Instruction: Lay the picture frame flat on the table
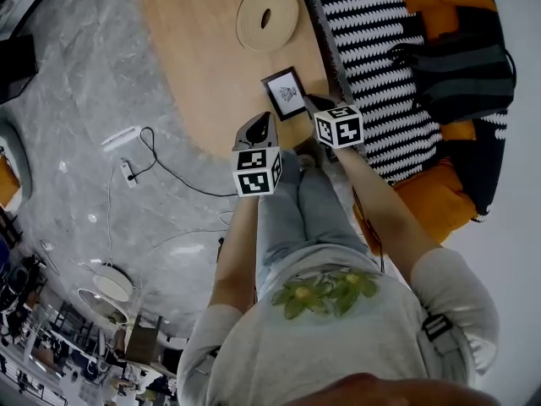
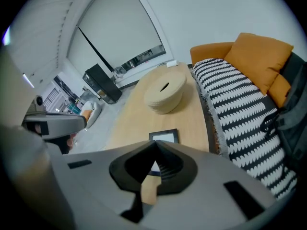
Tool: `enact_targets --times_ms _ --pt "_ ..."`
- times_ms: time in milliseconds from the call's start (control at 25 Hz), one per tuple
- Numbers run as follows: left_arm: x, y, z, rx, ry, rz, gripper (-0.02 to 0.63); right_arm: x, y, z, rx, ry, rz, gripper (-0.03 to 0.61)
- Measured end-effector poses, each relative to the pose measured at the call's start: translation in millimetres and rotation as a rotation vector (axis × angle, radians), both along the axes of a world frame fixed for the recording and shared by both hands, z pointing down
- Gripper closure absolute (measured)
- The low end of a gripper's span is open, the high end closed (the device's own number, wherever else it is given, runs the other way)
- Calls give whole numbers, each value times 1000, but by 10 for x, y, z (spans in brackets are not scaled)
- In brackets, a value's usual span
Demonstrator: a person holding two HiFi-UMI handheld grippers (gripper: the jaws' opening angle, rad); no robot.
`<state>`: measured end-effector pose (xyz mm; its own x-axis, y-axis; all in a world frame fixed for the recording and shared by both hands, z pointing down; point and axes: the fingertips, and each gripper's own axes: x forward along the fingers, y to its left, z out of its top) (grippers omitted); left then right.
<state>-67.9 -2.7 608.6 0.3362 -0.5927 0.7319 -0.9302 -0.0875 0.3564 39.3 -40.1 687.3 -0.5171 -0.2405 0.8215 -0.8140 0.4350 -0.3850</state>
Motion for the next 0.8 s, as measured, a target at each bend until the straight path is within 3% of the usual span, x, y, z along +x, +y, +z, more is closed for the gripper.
enact_targets --times_ms 800 --pt "-24 208 -596 33 -19 -2 598 68 123 -777 67 -2 -76 574"
